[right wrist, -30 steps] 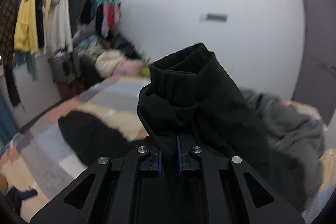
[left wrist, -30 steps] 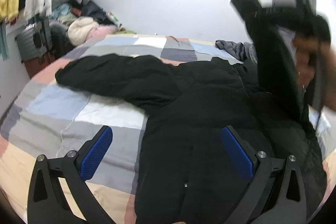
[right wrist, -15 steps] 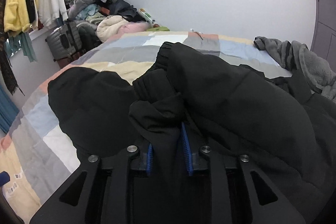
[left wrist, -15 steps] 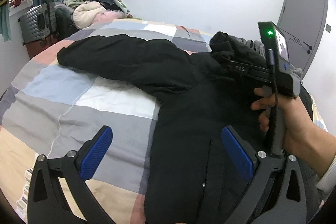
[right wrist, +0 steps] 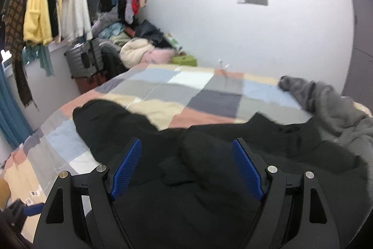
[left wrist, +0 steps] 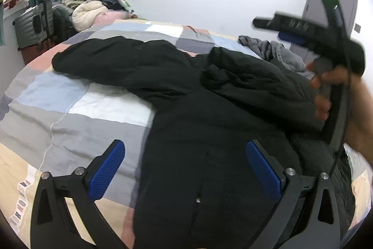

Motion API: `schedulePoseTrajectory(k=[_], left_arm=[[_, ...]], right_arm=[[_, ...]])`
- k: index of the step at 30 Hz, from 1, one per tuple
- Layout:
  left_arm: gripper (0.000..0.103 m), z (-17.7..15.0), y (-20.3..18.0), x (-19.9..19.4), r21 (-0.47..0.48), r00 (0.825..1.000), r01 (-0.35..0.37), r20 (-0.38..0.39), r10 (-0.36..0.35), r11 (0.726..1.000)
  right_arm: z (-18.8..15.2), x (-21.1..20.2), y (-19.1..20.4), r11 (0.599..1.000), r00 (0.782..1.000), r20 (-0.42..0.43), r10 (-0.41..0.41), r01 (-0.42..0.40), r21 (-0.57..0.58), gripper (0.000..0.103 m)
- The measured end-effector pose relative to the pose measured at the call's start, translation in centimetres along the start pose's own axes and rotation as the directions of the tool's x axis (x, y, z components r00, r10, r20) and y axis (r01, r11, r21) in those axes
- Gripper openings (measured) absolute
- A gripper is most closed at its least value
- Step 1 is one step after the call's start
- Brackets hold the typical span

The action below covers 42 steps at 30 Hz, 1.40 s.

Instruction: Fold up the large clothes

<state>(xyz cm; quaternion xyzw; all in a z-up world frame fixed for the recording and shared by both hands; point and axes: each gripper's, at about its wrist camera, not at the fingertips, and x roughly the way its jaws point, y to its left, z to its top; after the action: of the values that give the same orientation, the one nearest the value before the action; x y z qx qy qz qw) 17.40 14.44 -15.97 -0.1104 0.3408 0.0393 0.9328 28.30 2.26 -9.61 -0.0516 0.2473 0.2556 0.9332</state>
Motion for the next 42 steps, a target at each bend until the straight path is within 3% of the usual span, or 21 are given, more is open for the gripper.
schedulePoseTrajectory(k=[7, 12, 17, 23, 26, 28, 31, 35, 37, 39, 42], left_arm=[[0.103, 0.3, -3.7, -1.7, 0.047, 0.999, 0.020, 0.039, -0.022, 0.999], [0.103, -0.2, -6.5, -1.5, 0.069, 0.998, 0.048, 0.031, -0.050, 0.996], [0.103, -1.2, -8.4, -1.7, 0.107, 0.996, 0.075, 0.043, -0.080, 0.991], [0.103, -1.7, -9.7, -0.5, 0.106, 0.995, 0.099, 0.020, -0.102, 0.989], [0.103, -1.9, -9.7, 0.4, 0.098, 0.996, 0.088, 0.004, -0.089, 0.991], [0.103, -1.9, -9.8, 1.0, 0.094, 0.997, 0.076, -0.017, -0.074, 0.993], [0.103, -2.0, -10.0, 1.7, 0.102, 0.998, 0.059, -0.027, -0.056, 0.993], [0.103, -2.1, -10.2, 2.5, 0.109, 0.998, 0.037, -0.050, -0.032, 0.993], [0.103, -2.0, -10.1, 3.0, 0.102, 0.997, 0.028, -0.070, -0.021, 0.994], [0.103, -1.7, -9.8, 3.5, 0.082, 0.996, 0.040, -0.086, -0.033, 0.996], [0.103, -0.4, -9.4, 4.3, 0.034, 0.992, 0.049, -0.121, -0.045, 0.998]], right_arm=[[1.4, -7.5, -5.4, 0.993, 0.988, 0.106, -0.116, 0.114, 0.023, 0.079], [0.3, -11.4, -9.7, 0.983, 0.975, 0.127, -0.183, 0.179, 0.046, 0.079], [-3.8, -14.2, -15.2, 0.964, 0.965, 0.094, -0.245, 0.231, 0.131, 0.079], [-12.9, -15.4, -22.2, 0.909, 0.954, -0.063, -0.292, 0.298, 0.292, 0.078], [-16.9, -14.0, -24.4, 0.893, 0.941, -0.217, -0.261, 0.321, 0.317, 0.069], [-18.8, -13.1, -25.3, 0.884, 0.926, -0.297, -0.232, 0.328, 0.333, 0.069], [-20.6, -11.4, -25.4, 0.898, 0.917, -0.358, -0.176, 0.299, 0.323, 0.066], [-20.2, -9.2, -24.5, 0.917, 0.909, -0.349, -0.227, 0.320, 0.238, 0.058], [-19.8, -8.7, -24.2, 0.917, 0.912, -0.319, -0.257, 0.334, 0.218, 0.049], [-19.5, -8.7, -24.0, 0.913, 0.914, -0.292, -0.283, 0.350, 0.212, 0.032], [-18.8, -9.4, -23.7, 0.903, 0.923, -0.233, -0.306, 0.359, 0.236, 0.025]])
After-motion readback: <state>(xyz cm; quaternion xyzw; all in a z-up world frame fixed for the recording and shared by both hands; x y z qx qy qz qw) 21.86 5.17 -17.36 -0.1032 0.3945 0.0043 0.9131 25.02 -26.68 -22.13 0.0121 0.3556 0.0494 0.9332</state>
